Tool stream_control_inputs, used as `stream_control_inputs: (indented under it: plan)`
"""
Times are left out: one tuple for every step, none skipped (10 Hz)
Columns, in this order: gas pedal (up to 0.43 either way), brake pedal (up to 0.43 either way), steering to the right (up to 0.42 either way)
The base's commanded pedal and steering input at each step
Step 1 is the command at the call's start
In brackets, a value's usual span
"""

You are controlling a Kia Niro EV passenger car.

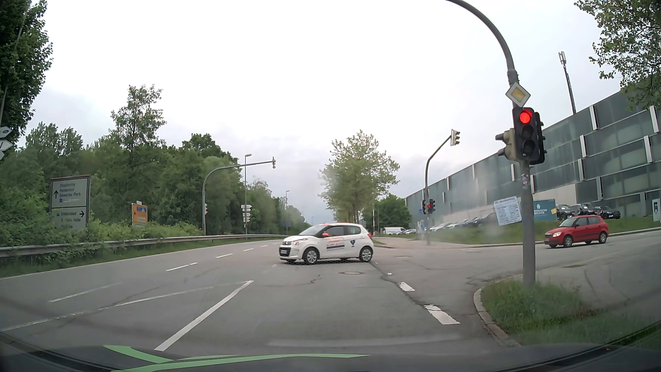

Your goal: Follow the waypoints while adhering to traffic rules and regulations

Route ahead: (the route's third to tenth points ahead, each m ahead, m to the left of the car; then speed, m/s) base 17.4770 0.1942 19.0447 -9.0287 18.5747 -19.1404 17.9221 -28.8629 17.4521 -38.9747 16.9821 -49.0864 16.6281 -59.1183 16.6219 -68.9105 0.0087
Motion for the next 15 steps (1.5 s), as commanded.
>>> stream_control_inputs:
  plan:
    - [0.000, 0.305, 0.001]
    - [0.000, 0.305, 0.001]
    - [0.000, 0.305, 0.001]
    - [0.000, 0.305, 0.001]
    - [0.000, 0.305, 0.001]
    - [0.000, 0.305, 0.001]
    - [0.000, 0.305, 0.001]
    - [0.000, 0.305, 0.001]
    - [0.000, 0.305, 0.001]
    - [0.000, 0.305, 0.001]
    - [0.000, 0.305, 0.001]
    - [0.000, 0.305, 0.001]
    - [0.000, 0.305, 0.001]
    - [0.000, 0.305, 0.001]
    - [0.000, 0.311, 0.001]
